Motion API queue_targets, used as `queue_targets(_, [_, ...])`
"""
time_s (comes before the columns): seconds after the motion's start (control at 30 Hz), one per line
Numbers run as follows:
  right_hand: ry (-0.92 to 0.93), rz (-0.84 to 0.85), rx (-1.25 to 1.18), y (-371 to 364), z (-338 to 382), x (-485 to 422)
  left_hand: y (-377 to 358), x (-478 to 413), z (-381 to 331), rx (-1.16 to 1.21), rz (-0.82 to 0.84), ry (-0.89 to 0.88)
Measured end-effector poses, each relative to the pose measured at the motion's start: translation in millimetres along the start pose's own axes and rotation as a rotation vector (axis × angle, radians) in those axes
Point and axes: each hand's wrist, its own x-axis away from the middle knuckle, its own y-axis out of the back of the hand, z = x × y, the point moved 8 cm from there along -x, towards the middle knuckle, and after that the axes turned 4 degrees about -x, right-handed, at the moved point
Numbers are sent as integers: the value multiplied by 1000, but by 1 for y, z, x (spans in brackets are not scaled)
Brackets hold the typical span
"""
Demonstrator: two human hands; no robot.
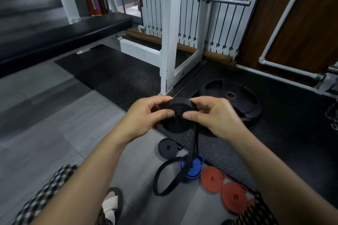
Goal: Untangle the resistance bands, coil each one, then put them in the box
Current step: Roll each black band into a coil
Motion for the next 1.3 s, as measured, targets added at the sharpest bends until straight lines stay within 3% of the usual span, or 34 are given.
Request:
queue_targets(0.1, [-28, -84, -205, 7, -3, -2, -5, 2, -1, 122, -58, 5])
queue_targets(0.2, [-37, -114, -385, 10, -3, -3, -6, 3, -3, 459, -127, 37])
queue_targets(0.4, [-37, -120, -466, 3, -4, -4, -16, 6, 5, 769, -120, 108])
queue_targets(0.5, [-24, -84, -397, 7, -2, -4, -13, 5, 8, 594, -69, 166])
queue_targets(0.6, [-26, -7, -129, 0, -4, -3, 9, -1, 1, 57, -78, 32])
queue_targets(0.67, [-16, 25, -12, -8, -3, -2, 10, -1, -3, -6, -65, -37])
queue_targets(0.83, [-83, -41, -299, -3, -9, -3, 15, 0, 4, 311, -233, 44])
queue_targets(1.03, [-104, -190, -381, -6, -21, 1, 0, 6, 24, 723, -355, 199])
queue_targets(1.17, [-93, -185, -466, -7, -18, 1, -20, 10, 36, 976, -320, 307])
queue_targets(1.3, [-80, -139, -470, -11, -15, 0, -19, 9, 32, 1000, -266, 268])
